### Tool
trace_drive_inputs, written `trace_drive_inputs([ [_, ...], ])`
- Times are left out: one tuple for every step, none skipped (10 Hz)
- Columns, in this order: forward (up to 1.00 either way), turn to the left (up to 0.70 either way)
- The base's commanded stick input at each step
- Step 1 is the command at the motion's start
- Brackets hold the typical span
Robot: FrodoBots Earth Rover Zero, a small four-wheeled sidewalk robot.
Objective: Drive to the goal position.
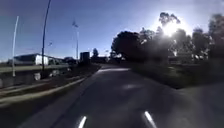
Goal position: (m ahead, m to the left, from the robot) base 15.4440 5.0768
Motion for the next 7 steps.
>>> trace_drive_inputs([
  [0.98,0.00],
  [0.98,0.00],
  [0.98,0.00],
  [0.98,0.00],
  [0.98,0.00],
  [0.98,0.00],
  [0.98,0.00],
])
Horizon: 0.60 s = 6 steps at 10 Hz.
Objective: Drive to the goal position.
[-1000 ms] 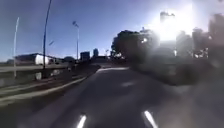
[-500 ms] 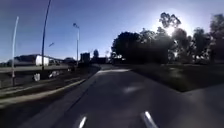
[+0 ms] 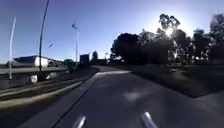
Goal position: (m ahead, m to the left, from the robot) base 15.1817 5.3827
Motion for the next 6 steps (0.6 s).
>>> trace_drive_inputs([
  [0.98,0.00],
  [0.98,0.00],
  [0.98,0.00],
  [0.98,0.00],
  [0.98,0.00],
  [0.98,0.00],
])
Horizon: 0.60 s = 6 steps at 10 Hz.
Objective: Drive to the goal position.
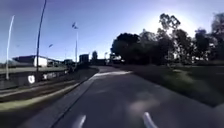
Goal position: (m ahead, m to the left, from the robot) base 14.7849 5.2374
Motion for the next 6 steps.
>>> trace_drive_inputs([
  [0.98,0.00],
  [0.98,0.00],
  [0.98,0.00],
  [0.98,0.00],
  [0.98,0.00],
  [0.98,0.00],
])
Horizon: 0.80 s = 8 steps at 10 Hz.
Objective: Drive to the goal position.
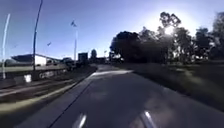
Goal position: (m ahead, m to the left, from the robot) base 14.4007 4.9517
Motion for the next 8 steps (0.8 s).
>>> trace_drive_inputs([
  [0.98,0.00],
  [0.98,0.00],
  [0.98,0.00],
  [0.98,0.00],
  [0.98,0.00],
  [0.98,0.00],
  [0.98,0.00],
  [0.98,0.00],
])
